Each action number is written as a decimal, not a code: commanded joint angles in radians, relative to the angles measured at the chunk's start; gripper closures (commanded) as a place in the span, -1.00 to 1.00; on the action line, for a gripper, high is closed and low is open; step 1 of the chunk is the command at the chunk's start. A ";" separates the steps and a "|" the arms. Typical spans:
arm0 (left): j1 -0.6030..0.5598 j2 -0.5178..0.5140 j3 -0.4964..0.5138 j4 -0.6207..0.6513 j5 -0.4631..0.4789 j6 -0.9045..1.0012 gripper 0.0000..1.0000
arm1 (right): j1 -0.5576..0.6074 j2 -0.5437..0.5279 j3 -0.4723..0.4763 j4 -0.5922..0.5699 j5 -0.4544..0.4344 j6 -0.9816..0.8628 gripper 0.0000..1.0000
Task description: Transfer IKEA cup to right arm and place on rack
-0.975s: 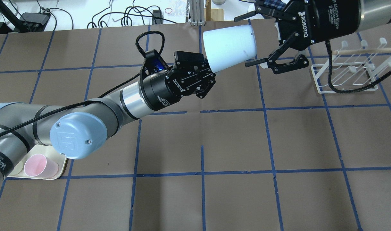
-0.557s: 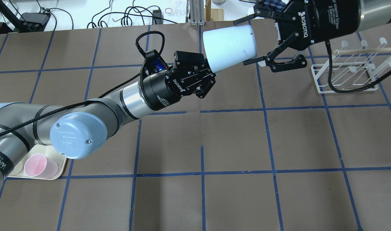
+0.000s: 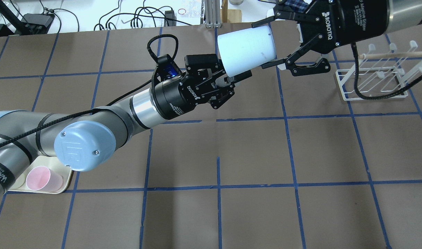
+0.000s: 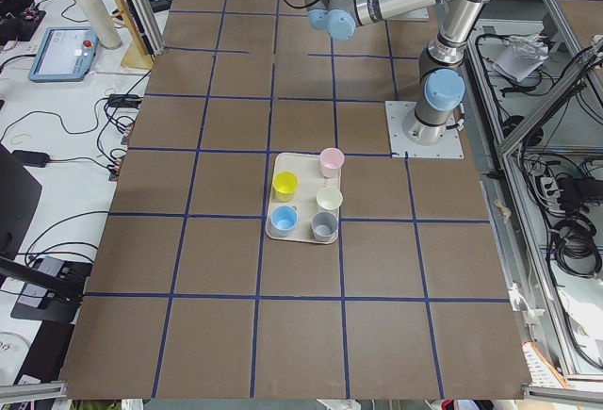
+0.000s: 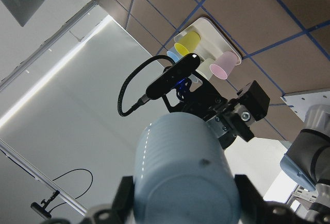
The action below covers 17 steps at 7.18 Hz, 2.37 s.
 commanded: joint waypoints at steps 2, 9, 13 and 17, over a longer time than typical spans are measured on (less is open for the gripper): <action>0.041 0.018 0.003 0.003 0.008 -0.095 -1.00 | -0.002 0.000 -0.008 -0.006 0.002 0.003 -0.28; 0.358 -0.028 0.023 0.409 0.988 -0.270 -1.00 | -0.012 0.023 0.000 -0.499 -0.655 0.010 -0.24; 0.336 -0.142 0.026 0.842 1.556 -0.418 -1.00 | -0.015 0.138 0.009 -0.786 -1.096 -0.148 0.00; 0.142 -0.111 0.347 0.637 2.092 -0.423 -1.00 | -0.125 0.230 0.009 -0.948 -1.281 -0.163 0.08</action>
